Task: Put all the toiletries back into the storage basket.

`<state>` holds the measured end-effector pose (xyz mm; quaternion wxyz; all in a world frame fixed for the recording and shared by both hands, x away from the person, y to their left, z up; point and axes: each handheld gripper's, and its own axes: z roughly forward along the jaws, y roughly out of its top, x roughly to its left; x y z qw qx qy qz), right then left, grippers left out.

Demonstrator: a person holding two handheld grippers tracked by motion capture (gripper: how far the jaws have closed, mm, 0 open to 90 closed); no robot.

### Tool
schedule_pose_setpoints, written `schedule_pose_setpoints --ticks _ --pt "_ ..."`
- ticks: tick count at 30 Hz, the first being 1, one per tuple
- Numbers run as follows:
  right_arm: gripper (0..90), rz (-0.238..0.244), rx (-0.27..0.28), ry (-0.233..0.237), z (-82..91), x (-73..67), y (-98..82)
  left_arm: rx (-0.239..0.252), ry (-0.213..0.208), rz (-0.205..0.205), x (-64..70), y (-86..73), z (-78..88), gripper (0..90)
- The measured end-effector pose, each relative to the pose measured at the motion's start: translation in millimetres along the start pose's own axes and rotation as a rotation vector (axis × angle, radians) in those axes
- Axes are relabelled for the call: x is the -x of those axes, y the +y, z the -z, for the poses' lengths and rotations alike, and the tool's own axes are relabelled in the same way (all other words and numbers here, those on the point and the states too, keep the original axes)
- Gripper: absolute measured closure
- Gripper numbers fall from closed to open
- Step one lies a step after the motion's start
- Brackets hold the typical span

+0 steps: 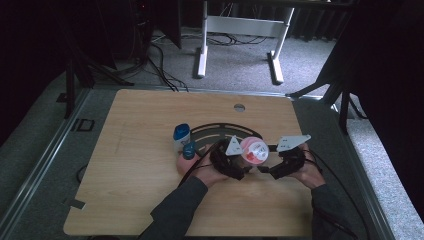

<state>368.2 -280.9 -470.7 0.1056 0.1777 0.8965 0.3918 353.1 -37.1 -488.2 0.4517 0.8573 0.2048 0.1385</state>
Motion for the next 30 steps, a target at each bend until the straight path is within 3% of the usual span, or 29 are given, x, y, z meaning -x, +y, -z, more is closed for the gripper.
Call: schedule_pose_setpoints --ticks 15,21,30 --pt "15.8 -0.002 -0.019 -0.014 -5.0 14.6 7.6 0.008 0.019 0.023 -12.6 3.0 -7.9 15.2" --pt "15.9 -0.012 -0.015 -0.012 -7.5 20.4 9.4 0.024 0.018 0.051 -18.2 2.3 -10.5 15.2" --pt "15.9 -0.005 -0.037 -0.031 -10.2 26.7 11.6 0.013 0.034 0.052 -22.0 5.6 -17.1 15.2"
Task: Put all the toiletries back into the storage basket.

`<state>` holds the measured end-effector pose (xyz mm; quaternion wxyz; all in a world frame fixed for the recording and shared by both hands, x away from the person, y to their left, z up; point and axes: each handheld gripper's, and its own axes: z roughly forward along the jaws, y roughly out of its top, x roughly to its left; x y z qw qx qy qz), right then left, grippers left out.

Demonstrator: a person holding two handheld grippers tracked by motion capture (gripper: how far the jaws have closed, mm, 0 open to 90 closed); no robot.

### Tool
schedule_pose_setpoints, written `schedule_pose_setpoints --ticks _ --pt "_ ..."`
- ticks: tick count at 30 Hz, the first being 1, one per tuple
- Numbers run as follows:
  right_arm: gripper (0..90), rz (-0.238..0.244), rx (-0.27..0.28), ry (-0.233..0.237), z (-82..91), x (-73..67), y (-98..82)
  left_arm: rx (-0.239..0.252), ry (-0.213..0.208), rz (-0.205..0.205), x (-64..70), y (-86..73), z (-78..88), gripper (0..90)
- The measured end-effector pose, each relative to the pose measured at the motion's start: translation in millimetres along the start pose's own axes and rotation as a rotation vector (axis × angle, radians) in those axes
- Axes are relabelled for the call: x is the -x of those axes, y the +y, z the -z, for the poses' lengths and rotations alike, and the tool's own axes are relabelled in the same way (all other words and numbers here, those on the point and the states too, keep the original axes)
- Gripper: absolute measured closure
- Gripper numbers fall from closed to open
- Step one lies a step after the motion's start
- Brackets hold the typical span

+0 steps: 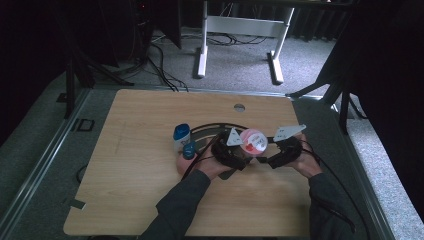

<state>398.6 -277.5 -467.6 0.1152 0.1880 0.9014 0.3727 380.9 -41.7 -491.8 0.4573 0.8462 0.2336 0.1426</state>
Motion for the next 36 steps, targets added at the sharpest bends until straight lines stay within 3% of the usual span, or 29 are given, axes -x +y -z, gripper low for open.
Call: schedule_pose_setpoints --ticks 17,36 --pt "16.0 -0.027 -0.012 0.003 -7.9 16.1 1.1 -0.019 0.055 0.033 -5.0 3.7 -11.5 15.3" --pt "16.5 -0.037 -0.043 0.007 -15.1 33.1 4.7 -0.033 0.089 0.027 -13.3 9.3 -22.6 15.4"
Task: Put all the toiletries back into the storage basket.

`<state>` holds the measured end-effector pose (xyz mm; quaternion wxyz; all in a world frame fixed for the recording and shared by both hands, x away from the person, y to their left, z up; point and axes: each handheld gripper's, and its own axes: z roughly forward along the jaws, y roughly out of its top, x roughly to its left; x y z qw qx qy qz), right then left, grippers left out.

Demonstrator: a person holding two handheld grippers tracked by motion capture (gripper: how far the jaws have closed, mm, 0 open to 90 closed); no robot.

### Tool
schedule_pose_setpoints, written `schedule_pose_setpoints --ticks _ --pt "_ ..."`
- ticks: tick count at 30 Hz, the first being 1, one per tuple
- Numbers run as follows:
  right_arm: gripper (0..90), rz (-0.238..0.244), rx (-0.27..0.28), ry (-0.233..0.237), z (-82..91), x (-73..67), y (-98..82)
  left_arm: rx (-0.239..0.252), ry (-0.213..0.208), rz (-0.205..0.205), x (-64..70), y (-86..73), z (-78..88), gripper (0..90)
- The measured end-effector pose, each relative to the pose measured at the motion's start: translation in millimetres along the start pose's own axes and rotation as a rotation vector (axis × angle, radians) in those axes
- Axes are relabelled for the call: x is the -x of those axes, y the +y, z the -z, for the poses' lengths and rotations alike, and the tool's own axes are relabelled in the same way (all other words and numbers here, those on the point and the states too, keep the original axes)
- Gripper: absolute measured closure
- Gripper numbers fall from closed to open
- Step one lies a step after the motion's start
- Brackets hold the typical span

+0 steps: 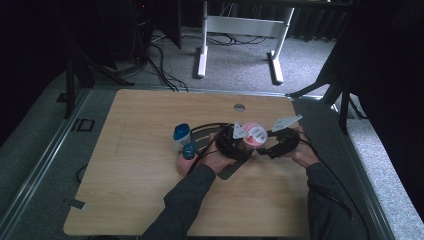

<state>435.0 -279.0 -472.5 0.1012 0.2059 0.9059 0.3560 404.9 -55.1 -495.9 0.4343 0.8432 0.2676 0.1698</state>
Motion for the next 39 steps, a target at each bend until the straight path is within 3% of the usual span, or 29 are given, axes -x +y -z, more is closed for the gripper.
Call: schedule_pose_setpoints --ticks 17,26,39 --pt "19.5 0.0 -0.023 0.017 -7.8 11.1 7.1 -0.005 0.029 0.022 -8.5 -0.5 -3.3 15.8" --pt "24.1 -0.033 -0.014 0.022 -10.0 17.3 3.5 -0.013 0.036 0.047 -12.7 -0.4 -9.4 16.3" --pt "25.5 -0.048 -0.035 -0.008 -15.1 21.8 5.4 -0.029 0.067 0.049 -14.8 0.5 -17.4 17.1"
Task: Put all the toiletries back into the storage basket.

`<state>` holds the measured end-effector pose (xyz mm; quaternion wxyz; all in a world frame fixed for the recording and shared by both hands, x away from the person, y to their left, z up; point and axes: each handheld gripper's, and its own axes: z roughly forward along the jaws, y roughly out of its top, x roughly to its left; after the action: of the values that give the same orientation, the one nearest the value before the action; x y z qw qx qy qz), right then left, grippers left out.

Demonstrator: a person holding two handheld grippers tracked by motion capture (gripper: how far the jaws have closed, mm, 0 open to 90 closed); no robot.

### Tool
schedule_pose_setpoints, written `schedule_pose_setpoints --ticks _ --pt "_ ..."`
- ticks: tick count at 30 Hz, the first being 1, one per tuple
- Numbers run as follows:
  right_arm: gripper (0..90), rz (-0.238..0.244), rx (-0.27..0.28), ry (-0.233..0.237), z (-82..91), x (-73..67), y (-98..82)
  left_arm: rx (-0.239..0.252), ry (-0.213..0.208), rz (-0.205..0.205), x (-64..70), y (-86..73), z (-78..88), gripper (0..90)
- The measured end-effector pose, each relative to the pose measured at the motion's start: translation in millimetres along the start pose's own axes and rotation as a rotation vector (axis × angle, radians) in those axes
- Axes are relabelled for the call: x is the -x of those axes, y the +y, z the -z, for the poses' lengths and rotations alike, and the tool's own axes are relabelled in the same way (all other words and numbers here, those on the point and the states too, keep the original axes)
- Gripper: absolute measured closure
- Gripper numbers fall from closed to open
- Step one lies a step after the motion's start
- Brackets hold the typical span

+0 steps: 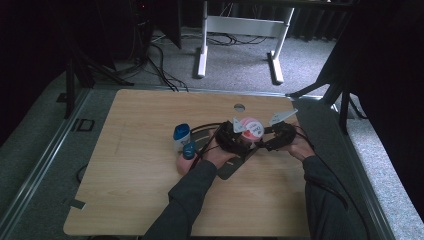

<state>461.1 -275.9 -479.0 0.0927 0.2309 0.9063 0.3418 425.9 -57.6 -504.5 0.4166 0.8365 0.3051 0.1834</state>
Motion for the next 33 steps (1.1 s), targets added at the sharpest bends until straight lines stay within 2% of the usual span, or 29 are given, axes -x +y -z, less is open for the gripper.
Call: schedule_pose_setpoints --ticks 14,18,22,30,33 --pt "28.3 0.009 -0.052 -0.017 -8.8 0.6 -3.0 -0.031 0.011 0.024 1.6 -7.4 -10.5 17.1" --pt "28.3 -0.001 -0.068 -0.015 -13.8 -0.3 -5.3 -0.043 0.011 0.032 2.4 -11.7 -13.8 17.2" --pt "28.3 -0.005 -0.072 -0.01 -16.7 -0.2 -7.6 -0.049 0.008 0.033 2.5 -13.4 -15.1 17.2" --pt "28.3 -0.014 -0.092 -0.009 -21.2 -1.9 -11.0 -0.055 -0.014 0.067 1.6 -15.2 -16.6 17.1" --pt "29.4 -0.009 -0.085 -0.006 -20.9 -2.6 -12.3 -0.076 -0.017 0.066 2.0 -19.5 -18.6 17.2"
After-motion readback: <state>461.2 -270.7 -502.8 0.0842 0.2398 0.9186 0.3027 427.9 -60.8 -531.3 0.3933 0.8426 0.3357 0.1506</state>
